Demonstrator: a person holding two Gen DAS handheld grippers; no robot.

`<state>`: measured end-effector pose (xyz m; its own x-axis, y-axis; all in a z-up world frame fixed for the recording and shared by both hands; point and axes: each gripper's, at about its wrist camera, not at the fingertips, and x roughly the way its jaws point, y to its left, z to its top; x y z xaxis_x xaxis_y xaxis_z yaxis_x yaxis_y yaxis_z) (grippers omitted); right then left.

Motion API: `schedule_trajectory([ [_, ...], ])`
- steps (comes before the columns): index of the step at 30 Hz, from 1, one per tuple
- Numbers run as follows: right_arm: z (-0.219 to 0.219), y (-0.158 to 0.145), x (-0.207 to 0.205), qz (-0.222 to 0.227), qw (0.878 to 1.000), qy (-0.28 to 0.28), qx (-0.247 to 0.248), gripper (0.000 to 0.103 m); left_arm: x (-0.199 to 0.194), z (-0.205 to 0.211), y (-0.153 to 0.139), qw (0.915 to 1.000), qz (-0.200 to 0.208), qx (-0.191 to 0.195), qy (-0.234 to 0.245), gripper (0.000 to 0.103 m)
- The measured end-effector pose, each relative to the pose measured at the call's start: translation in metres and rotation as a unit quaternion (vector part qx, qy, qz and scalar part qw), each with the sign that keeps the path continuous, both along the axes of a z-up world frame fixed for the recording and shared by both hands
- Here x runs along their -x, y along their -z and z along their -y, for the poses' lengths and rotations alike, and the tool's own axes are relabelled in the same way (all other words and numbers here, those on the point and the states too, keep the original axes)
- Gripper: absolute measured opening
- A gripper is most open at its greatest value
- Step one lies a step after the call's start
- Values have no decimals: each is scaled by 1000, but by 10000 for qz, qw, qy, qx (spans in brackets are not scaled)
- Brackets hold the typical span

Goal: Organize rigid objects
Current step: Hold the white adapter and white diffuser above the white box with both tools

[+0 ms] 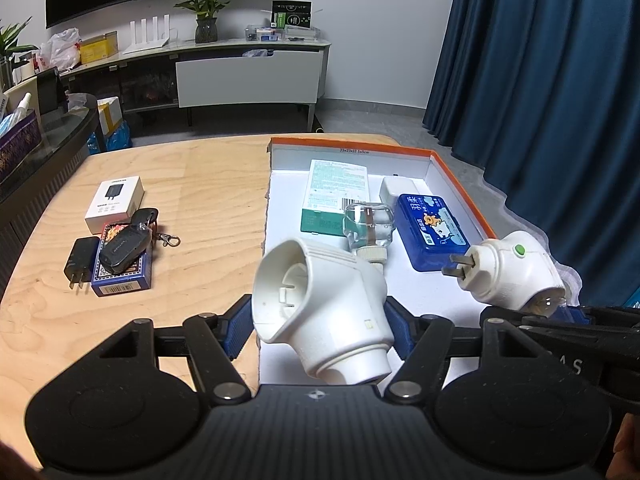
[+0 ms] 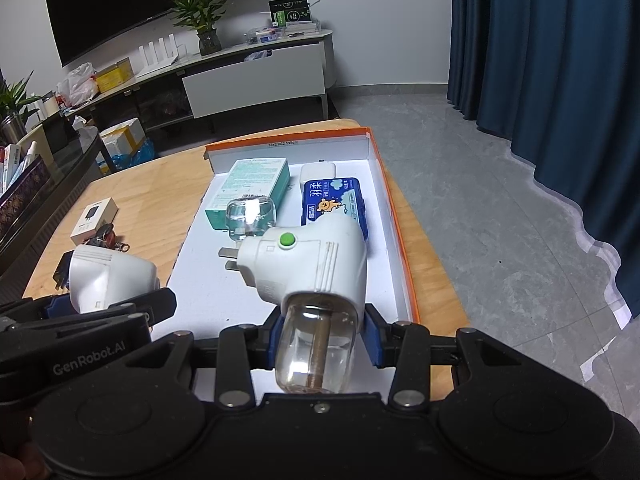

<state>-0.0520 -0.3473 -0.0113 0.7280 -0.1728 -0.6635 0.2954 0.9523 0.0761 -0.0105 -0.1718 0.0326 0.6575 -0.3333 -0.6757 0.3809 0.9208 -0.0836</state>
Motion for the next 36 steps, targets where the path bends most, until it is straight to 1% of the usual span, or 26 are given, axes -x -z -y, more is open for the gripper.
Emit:
schedule_trajectory([
  [25,1,3,-4,-71,10000,-28,-33,49,-2,1,2,10000,-33,-4,7,69],
  [36,6,7,-8,-131,9999,75,18,49,-5,2,2,10000,-53,-34,45,69],
])
